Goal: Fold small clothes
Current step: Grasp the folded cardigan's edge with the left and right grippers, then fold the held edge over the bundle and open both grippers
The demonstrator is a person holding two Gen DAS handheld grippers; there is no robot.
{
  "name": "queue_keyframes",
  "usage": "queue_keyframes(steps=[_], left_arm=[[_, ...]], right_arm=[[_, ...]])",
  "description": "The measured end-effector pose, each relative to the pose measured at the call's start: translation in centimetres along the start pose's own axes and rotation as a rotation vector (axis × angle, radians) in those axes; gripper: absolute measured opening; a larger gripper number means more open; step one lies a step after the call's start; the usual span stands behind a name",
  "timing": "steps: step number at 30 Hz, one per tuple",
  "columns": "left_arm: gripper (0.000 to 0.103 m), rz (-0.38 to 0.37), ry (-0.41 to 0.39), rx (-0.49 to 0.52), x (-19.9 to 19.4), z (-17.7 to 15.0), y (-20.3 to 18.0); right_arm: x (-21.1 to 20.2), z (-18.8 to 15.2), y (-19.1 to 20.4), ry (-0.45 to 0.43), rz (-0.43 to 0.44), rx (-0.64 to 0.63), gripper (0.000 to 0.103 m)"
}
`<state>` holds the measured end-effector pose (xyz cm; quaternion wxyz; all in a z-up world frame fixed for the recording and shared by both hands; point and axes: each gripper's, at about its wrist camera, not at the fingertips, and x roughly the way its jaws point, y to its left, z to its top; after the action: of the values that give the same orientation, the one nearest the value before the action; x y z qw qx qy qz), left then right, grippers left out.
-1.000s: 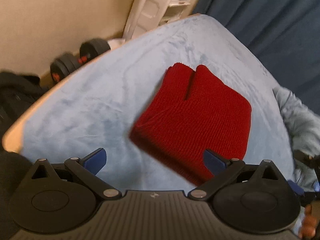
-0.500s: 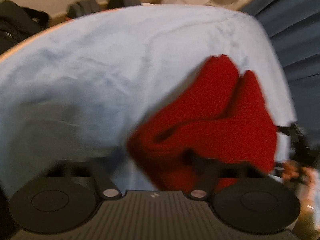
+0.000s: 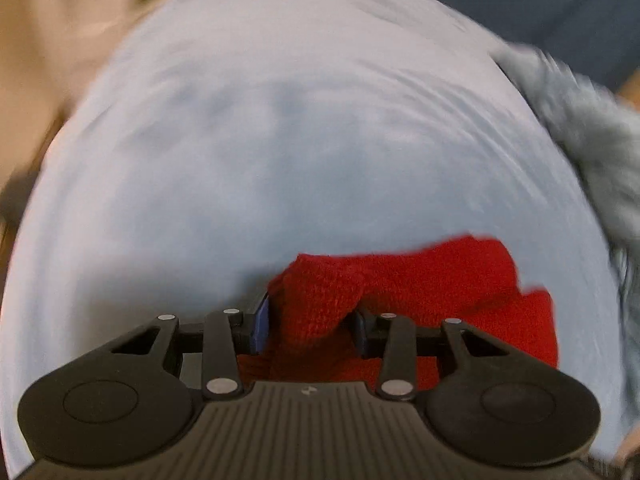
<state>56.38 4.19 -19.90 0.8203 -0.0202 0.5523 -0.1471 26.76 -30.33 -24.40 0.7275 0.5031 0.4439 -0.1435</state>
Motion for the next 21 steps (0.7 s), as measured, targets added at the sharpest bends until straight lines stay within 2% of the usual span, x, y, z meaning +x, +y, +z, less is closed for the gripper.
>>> queue_keyframes(steps=[2,3,6,7,10,12,13,14,15,16,17,21], left_arm=[[0.045,0.035,0.008,0.068,1.2,1.3,-1.8],[0.045,0.051,0.014,0.075,1.5,1.6,-1.9],[0.045,0.026,0.002,0.03,0.7,1.1,-0.2],[0.043,0.017,-0.009,0.02,0.1,1.1,0.1],[0.024,-0.02,-0.056,-0.007,-1.9,0.7,1.3],[0.025,-0.016,-0.058,-0.019,-2.1,0.4,1.5],[0.03,0.001,-0.051,-0.015,-2.0,0.3,1.4],[0.047,0.029,-0.046,-0.016,-1.8,0.5,1.3],[0.057,0.065,-0.047,-0.028,-1.8,0.5,1.3],[0.073,0.103,-0.061,-0.035,-2.0,0.4,1.2],[0.084,0.137,-0.083,-0.033,-2.3,0.1,1.1],[0.098,0.297,-0.142,0.002,-4.3,-2.0,0.5]], right_arm=[[-0.8,-2.9,-1.6,-0.038,0.046,0.114,0.028],[-0.8,-3.7,-1.4,-0.07,0.045,0.126,0.028],[-0.4,-3.7,0.6,-0.106,-0.012,0.036,0.028],[-0.4,-3.1,0.7,-0.102,-0.019,0.018,0.028],[-0.4,-2.2,0.2,-0.072,-0.021,0.014,0.03],[-0.5,-2.0,0.2,-0.073,-0.028,0.007,0.036],[-0.1,-2.0,0.4,-0.077,-0.035,-0.001,0.037],[0.1,-1.9,0.6,-0.079,-0.041,-0.006,0.039],[0.1,-1.9,0.8,-0.077,-0.052,-0.011,0.04],[0.1,-1.8,1.0,-0.073,-0.063,-0.017,0.041],[-0.2,-1.7,1.2,-0.072,-0.079,-0.022,0.045],[-2.6,-1.8,2.1,-0.125,-0.165,-0.105,0.06]])
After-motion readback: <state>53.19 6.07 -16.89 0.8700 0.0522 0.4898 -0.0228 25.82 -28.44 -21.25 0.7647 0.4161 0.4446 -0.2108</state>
